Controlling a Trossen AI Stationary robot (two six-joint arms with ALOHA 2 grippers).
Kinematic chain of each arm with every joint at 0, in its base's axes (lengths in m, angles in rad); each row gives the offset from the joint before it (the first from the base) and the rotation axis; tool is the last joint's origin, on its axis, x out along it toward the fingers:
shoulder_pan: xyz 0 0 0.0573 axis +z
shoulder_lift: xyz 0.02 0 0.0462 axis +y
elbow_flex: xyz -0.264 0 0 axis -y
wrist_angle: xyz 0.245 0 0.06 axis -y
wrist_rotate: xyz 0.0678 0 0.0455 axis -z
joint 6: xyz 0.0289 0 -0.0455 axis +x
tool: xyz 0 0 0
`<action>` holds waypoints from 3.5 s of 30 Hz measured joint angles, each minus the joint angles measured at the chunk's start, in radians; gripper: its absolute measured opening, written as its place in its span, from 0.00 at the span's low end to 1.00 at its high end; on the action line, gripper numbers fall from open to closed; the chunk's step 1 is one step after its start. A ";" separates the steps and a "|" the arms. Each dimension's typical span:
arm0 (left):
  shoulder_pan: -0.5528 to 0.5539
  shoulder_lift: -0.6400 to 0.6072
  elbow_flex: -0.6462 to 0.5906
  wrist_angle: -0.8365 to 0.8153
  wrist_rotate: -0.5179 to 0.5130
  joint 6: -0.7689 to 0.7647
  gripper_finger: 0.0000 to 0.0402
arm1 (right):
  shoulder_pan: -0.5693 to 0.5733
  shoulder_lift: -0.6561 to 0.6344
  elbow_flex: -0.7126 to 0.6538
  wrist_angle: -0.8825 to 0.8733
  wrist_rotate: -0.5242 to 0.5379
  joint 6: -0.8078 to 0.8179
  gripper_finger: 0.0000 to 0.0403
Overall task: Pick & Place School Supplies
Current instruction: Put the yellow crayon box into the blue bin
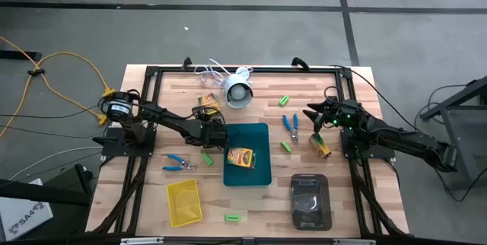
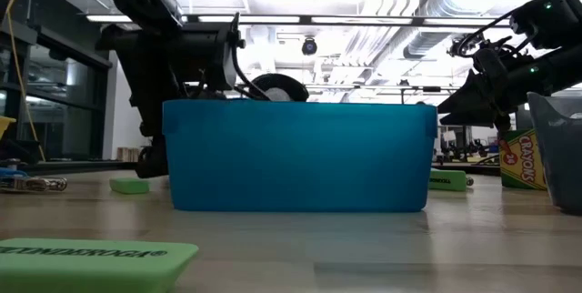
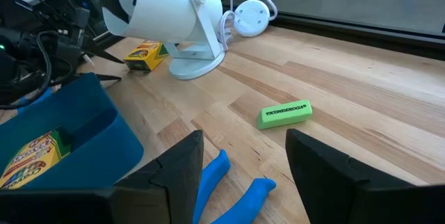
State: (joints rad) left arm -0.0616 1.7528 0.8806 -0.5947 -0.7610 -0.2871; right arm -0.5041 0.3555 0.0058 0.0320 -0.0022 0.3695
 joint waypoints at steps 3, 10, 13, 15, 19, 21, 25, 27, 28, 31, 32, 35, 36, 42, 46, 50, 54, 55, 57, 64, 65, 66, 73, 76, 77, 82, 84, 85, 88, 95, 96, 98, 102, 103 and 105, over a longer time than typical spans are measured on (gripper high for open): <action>-0.001 0.014 0.002 0.010 -0.007 0.002 0.35 | 0.000 0.000 0.000 0.000 0.000 0.000 0.49; 0.000 0.023 0.002 0.026 -0.031 0.010 0.35 | 0.000 0.000 0.000 -0.003 -0.001 0.000 0.49; 0.002 0.024 0.001 0.028 -0.032 0.010 0.34 | 0.000 0.000 0.000 -0.003 -0.001 0.000 0.49; 0.004 0.024 0.001 0.031 -0.030 0.010 0.31 | 0.000 0.000 0.000 -0.003 -0.001 0.000 0.49; 0.007 0.025 0.000 0.033 -0.026 0.002 0.22 | 0.000 0.000 0.000 -0.003 -0.001 0.000 0.49; 0.010 0.025 0.000 0.032 -0.026 0.002 0.18 | 0.000 0.000 0.000 -0.003 -0.001 0.000 0.49; 0.018 0.030 0.000 0.031 -0.027 -0.001 0.14 | 0.000 0.000 0.000 -0.003 -0.001 0.000 0.49; 0.022 0.031 0.000 0.031 -0.026 -0.001 0.14 | 0.000 0.000 0.000 -0.003 -0.001 0.000 0.49; 0.022 0.034 0.000 0.031 -0.025 -0.001 0.14 | 0.000 0.000 0.000 -0.003 -0.001 0.000 0.49; 0.024 0.036 0.000 0.031 -0.025 -0.001 0.14 | 0.000 0.000 0.000 -0.003 -0.001 0.000 0.49; 0.024 0.041 0.002 0.031 -0.024 0.001 0.14 | 0.000 0.000 0.000 -0.003 -0.001 0.000 0.49; 0.024 0.043 0.002 0.032 -0.024 0.005 0.14 | 0.000 0.000 0.000 -0.003 -0.001 0.000 0.49; 0.024 0.043 0.002 0.032 -0.024 0.005 0.14 | 0.000 0.000 0.000 -0.003 -0.001 0.000 0.49; 0.032 0.043 0.002 0.038 -0.023 0.004 0.14 | 0.000 0.000 0.000 -0.003 -0.001 0.000 0.49; 0.032 0.044 0.002 0.039 -0.024 0.003 0.13 | 0.000 0.000 0.000 -0.003 -0.001 0.000 0.49; 0.032 0.044 0.002 0.044 -0.031 0.018 0.08 | 0.000 0.000 0.000 -0.003 -0.001 0.000 0.49; 0.032 0.044 0.002 0.043 -0.038 0.022 0.01 | 0.000 0.000 0.000 -0.003 -0.001 0.000 0.49; 0.032 0.044 0.001 0.043 -0.039 0.022 0.01 | 0.000 0.000 0.000 -0.003 0.000 0.000 0.49; 0.032 0.044 0.001 0.043 -0.040 0.022 0.00 | 0.000 0.000 0.000 -0.003 -0.001 0.000 0.49; 0.032 0.042 0.000 0.035 -0.054 0.036 0.00 | 0.000 0.000 0.000 -0.003 -0.001 0.000 0.49; 0.029 0.041 -0.001 0.033 -0.054 0.036 0.00 | 0.000 0.000 0.000 -0.003 -0.001 0.000 0.49; 0.025 0.041 0.000 0.031 -0.057 0.036 0.00 | 0.000 0.000 0.000 -0.003 -0.001 0.000 0.49; 0.018 0.028 0.007 -0.020 -0.046 0.038 0.00 | 0.000 0.000 0.000 -0.003 0.000 0.000 0.49; 0.008 0.017 0.017 -0.048 -0.028 0.036 0.00 | 0.000 0.000 0.000 -0.003 0.000 0.000 0.49; 0.005 0.011 0.022 -0.063 -0.024 0.036 0.00 | 0.000 0.000 0.000 -0.003 0.000 0.000 0.49; -0.018 -0.024 0.048 -0.101 -0.022 0.027 0.00 | 0.000 0.000 0.000 -0.002 0.000 0.000 0.49; -0.025 -0.042 0.062 -0.116 -0.022 0.026 0.00 | 0.000 0.000 0.000 -0.001 0.000 0.000 0.49; -0.028 -0.048 0.069 -0.128 -0.022 0.020 0.00 | 0.000 0.000 0.000 -0.001 0.000 0.000 0.49; -0.037 -0.066 0.094 -0.169 -0.022 -0.002 0.00 | 0.000 0.000 0.000 -0.001 0.000 0.000 0.49; -0.049 -0.103 0.150 -0.231 -0.024 -0.009 0.00 | 0.000 0.000 0.000 -0.001 0.000 0.000 0.49; -0.049 -0.106 0.159 -0.239 -0.026 -0.007 0.00 | 0.000 0.000 0.000 -0.001 0.000 0.000 0.49; -0.048 -0.115 0.169 -0.252 -0.021 -0.002 0.00 | 0.000 0.000 0.000 -0.001 0.000 0.000 0.49; -0.045 -0.130 0.193 -0.278 -0.015 -0.005 0.00 | 0.000 0.000 0.000 -0.001 0.000 0.000 0.49; -0.044 -0.134 0.198 -0.286 -0.015 -0.006 0.00 | 0.000 0.000 0.000 -0.001 0.000 0.000 0.49; -0.041 -0.140 0.209 -0.297 -0.009 -0.007 0.00 | 0.000 0.000 0.000 -0.001 0.000 0.000 0.49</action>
State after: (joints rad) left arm -0.1027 1.6130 1.0895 -0.8920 -0.7695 -0.2939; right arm -0.5041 0.3553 0.0057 0.0311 -0.0025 0.3695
